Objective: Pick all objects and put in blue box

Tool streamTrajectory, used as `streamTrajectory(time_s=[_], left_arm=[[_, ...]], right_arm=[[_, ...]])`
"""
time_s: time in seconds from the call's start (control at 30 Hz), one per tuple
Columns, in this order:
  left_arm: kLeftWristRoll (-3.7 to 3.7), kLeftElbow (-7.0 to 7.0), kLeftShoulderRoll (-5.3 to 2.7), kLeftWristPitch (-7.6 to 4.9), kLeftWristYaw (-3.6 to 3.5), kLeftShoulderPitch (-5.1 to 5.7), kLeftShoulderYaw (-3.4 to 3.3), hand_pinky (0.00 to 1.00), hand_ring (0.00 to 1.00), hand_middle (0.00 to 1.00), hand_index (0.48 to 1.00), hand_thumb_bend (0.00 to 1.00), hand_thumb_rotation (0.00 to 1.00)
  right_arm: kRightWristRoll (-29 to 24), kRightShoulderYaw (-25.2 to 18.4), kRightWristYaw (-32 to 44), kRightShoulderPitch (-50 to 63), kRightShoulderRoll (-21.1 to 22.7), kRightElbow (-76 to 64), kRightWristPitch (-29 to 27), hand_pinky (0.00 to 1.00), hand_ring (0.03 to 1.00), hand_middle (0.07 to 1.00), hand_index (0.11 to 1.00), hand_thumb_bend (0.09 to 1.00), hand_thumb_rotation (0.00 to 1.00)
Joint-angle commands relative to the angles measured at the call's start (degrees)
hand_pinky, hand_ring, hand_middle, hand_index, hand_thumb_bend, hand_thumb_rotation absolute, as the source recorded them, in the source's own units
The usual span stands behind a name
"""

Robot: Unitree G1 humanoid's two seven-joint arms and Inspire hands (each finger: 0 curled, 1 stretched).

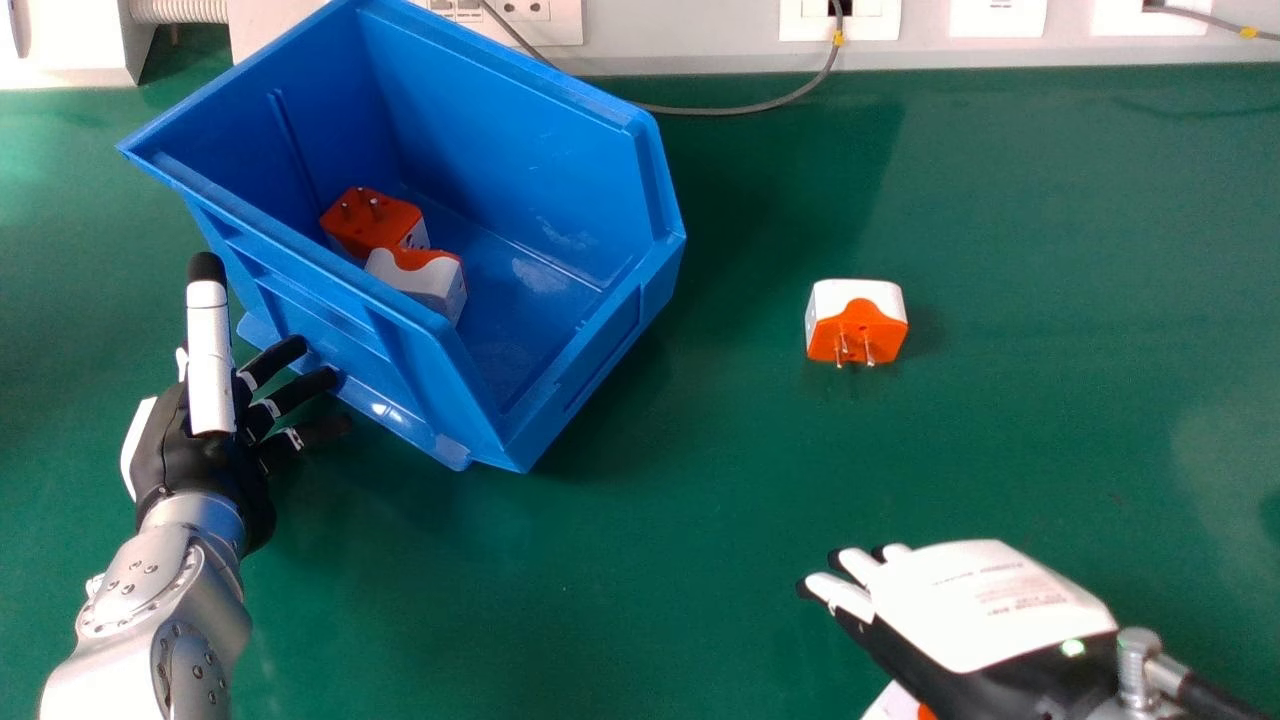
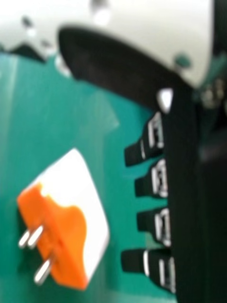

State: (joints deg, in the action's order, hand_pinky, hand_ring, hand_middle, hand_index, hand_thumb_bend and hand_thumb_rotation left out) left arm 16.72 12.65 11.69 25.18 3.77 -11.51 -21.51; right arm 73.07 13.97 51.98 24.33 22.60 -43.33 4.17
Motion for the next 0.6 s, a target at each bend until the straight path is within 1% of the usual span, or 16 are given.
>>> streamTrajectory(time_s=[0.0, 0.1, 0.2, 0.33, 0.47, 0.5, 0.53, 0.57], left_arm=[[-0.39, 0.81, -0.17, 0.85, -0.02, 0.55, 0.2, 0.64, 0.73, 0.83, 0.885, 0.86, 0.94], [-0.26, 1.0, -0.11, 0.84, -0.14, 0.48, 0.06, 0.64, 0.73, 0.83, 0.885, 0.86, 0.94], [-0.35, 1.13, -0.1, 0.78, -0.07, 0.46, 0.07, 0.65, 0.73, 0.83, 0.885, 0.86, 0.94], [-0.35, 0.61, -0.11, 1.27, 0.21, 0.49, 0.08, 0.65, 0.73, 0.83, 0.885, 0.86, 0.94], [-0.41, 0.68, -0.12, 1.11, 0.16, 0.49, 0.14, 0.65, 0.73, 0.83, 0.885, 0.86, 0.94], [-0.43, 0.92, -0.07, 0.97, 0.07, 0.42, 0.14, 0.65, 0.73, 0.83, 0.885, 0.86, 0.94], [-0.37, 0.78, -0.06, 1.06, 0.02, 0.46, 0.13, 0.65, 0.73, 0.83, 0.885, 0.86, 0.94], [-0.24, 0.27, -0.11, 1.3, 0.01, 0.64, 0.11, 0.65, 0.73, 0.83, 0.885, 0.86, 0.94]], right_arm=[[2.3, 0.2, -1.6, 0.4, 0.2, 0.0, -0.8, 0.86, 1.0, 1.0, 0.94, 1.0, 0.31], [4.1, 0.5, -2.5, 0.1, 0.5, 1.4, -1.6, 0.86, 1.0, 1.0, 0.94, 1.0, 0.3], [5.1, 0.6, -3.7, -0.2, 0.1, 2.8, -1.9, 0.87, 1.0, 1.0, 0.939, 1.0, 0.28], [5.9, 0.8, -4.9, -0.3, -0.6, 4.4, -1.4, 0.87, 1.0, 1.0, 0.938, 1.0, 0.23], [6.1, 0.8, -6.9, -0.3, -1.3, 5.7, -0.9, 0.87, 1.0, 1.0, 0.935, 1.0, 0.19], [5.9, 0.7, -8.0, -0.3, -1.5, 6.1, -0.7, 0.86, 1.0, 1.0, 0.933, 1.0, 0.18], [5.8, 0.5, -9.1, -0.3, -1.6, 6.6, -0.6, 0.86, 1.0, 1.0, 0.933, 1.0, 0.18], [5.8, 0.5, -10.1, -0.4, -1.8, 7.2, -0.5, 0.86, 1.0, 1.0, 0.931, 1.0, 0.16]])
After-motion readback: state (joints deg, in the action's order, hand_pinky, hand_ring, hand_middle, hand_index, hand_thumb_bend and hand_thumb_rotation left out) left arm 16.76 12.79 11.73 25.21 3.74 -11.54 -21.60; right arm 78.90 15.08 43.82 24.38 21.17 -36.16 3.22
